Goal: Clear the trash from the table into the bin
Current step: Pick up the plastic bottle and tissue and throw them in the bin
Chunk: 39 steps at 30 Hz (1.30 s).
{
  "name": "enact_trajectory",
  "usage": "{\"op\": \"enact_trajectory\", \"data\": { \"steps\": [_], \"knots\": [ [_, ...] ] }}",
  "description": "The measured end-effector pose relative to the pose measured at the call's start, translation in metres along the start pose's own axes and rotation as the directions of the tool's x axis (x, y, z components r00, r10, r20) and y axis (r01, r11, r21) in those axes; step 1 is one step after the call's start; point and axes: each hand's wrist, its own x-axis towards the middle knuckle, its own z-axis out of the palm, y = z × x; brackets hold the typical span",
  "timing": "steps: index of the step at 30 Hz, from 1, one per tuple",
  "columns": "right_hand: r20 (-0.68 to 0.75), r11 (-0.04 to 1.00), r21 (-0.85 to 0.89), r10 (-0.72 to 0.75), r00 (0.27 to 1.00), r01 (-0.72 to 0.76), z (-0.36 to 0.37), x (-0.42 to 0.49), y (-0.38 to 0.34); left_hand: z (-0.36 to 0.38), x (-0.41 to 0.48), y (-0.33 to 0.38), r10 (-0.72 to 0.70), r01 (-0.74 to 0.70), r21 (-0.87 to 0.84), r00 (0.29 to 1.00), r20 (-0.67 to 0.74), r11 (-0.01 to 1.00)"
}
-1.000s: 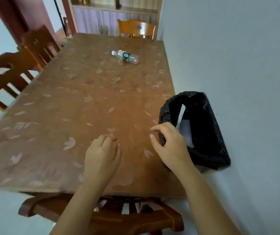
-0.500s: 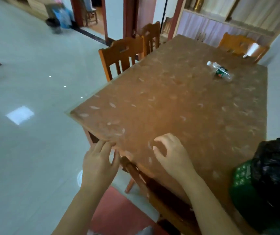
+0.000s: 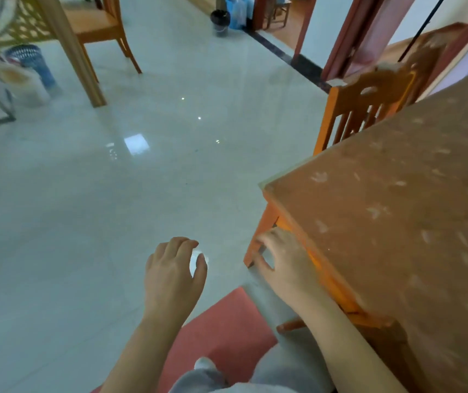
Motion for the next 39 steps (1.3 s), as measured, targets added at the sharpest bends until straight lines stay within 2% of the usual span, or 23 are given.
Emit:
{"op": "enact_trajectory", "data": {
  "steps": [8, 15, 22, 27, 33, 39],
  "knots": [
    [0.091, 0.999, -0.03, -0.026, 0.995, 0.029, 0.046, 0.095, -0.009, 0.006, 0.058, -0.057, -0.098, 0.098, 0.027, 0.995, -0.009, 0.995],
    [0.005, 1.0, 0.004, -0.03, 1.0, 0.03, 0.072, 0.238, 0.015, 0.021, 0.194, -0.088, -0.085, 0.079, 0.113, 0.995, 0.045, 0.99],
    [-0.081, 0.998, -0.049, 0.033, 0.996, -0.037, 0.042, 0.373, 0.059, 0.033, 0.362, -0.07, 0.027, -0.032, 0.153, 0.999, 0.036, 0.988],
    [-0.125, 0.983, -0.031, 0.178, 0.976, -0.183, 0.032, 0.431, 0.098, 0.065, 0.447, -0.061, 0.103, -0.114, 0.12, 0.99, 0.093, 0.986],
    [-0.17, 0.935, -0.053, 0.338, 0.926, -0.351, 0.035, 0.511, 0.146, 0.12, 0.575, -0.051, 0.265, -0.275, 0.042, 0.95, 0.166, 0.96],
    [-0.254, 0.904, -0.019, 0.409, 0.877, -0.427, 0.011, 0.637, 0.169, 0.154, 0.723, -0.039, 0.389, -0.393, -0.02, 0.899, 0.2, 0.919]
  ]
}}
